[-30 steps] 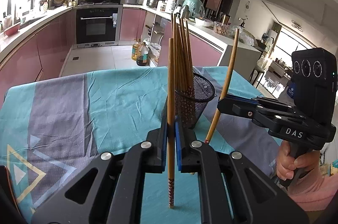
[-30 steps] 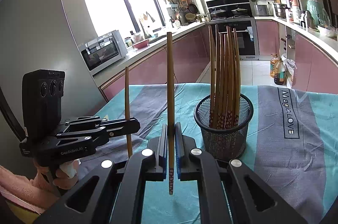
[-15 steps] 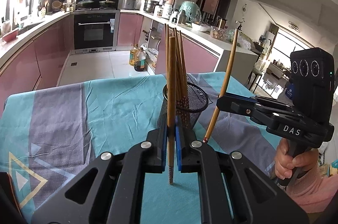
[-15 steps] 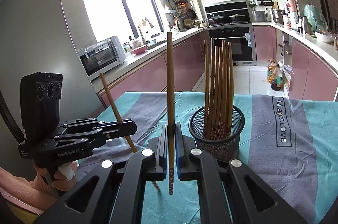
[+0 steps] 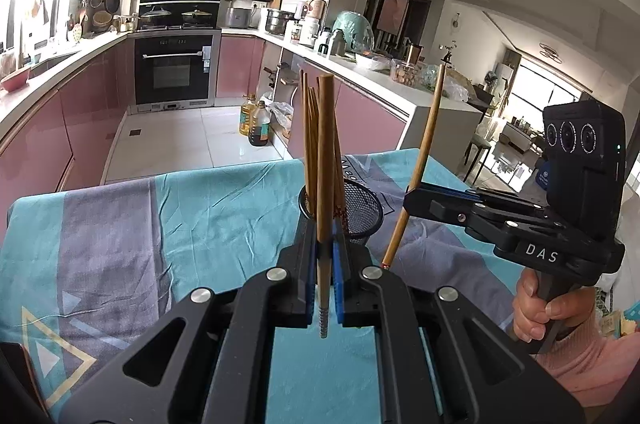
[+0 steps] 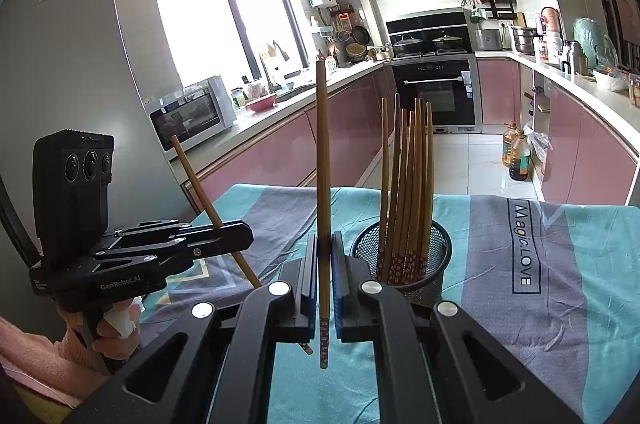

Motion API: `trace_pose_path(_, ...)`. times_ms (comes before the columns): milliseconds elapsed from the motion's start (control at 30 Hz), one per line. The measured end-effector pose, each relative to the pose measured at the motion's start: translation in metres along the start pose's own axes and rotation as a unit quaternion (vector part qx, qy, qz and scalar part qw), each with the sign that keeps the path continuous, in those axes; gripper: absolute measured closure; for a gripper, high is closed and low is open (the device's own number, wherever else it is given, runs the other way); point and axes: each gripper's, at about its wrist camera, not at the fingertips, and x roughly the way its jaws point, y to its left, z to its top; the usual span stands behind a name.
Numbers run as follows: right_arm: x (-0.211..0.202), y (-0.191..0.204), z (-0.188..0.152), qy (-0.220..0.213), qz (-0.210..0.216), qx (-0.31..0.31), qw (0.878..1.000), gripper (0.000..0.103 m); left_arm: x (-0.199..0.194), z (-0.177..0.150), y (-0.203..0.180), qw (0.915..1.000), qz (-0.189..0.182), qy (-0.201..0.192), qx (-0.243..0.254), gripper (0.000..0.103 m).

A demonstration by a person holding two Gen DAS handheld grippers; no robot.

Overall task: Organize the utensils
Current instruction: 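Bring the right tool's chopstick over the cup rim beside the left tool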

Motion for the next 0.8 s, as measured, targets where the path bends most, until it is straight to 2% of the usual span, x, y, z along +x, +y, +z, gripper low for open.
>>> trace_pose_path(800,-0.007,-0.002,0.017,-0.012,-0.011,-0.009,1.0,0.097,-0.01,0.015,-0.003,0.9997,-0.015,-0.012,0.013,0.096)
